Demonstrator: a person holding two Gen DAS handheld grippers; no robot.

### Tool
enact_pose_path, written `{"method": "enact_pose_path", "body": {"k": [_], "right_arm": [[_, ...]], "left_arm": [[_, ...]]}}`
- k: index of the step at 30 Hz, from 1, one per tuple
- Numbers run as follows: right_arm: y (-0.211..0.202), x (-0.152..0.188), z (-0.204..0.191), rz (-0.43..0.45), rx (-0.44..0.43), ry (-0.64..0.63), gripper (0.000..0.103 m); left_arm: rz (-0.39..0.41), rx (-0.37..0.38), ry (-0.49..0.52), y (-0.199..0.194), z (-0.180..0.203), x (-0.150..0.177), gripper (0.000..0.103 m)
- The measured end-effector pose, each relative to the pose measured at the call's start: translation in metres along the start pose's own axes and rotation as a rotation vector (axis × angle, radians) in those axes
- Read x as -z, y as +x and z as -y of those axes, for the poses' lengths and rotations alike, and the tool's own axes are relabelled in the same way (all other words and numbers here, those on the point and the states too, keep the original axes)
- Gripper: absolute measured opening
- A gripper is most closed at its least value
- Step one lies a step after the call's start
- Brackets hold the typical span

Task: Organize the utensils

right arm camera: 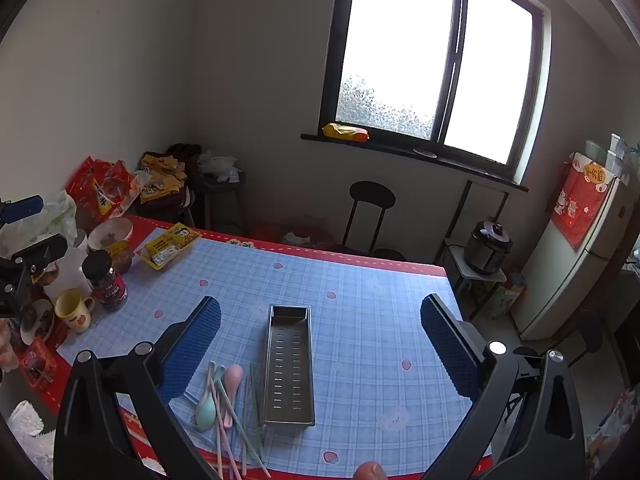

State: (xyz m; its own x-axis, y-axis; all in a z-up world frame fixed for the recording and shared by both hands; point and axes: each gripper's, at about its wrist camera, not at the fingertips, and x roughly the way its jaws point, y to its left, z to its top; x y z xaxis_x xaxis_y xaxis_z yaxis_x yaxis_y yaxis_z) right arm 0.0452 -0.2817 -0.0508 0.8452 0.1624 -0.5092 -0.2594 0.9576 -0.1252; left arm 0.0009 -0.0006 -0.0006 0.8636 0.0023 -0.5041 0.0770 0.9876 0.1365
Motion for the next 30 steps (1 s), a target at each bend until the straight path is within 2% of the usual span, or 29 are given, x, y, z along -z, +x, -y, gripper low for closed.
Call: {"method": "enact_pose_path", "body": {"k": [9,30], "right_arm": [[-0.001,-0.002,0.0,-0.006,0.004,0.005,0.098],[-0.002,0.0,0.003,-0.003,0.007,0.012,0.098]], "left_arm": [[-0.001,0.017,-0.022,0.002,-0.003,0.005,0.098],[0.007,0.004,-0.034,-0.001,-0.011,-0.002,0.098]]}}
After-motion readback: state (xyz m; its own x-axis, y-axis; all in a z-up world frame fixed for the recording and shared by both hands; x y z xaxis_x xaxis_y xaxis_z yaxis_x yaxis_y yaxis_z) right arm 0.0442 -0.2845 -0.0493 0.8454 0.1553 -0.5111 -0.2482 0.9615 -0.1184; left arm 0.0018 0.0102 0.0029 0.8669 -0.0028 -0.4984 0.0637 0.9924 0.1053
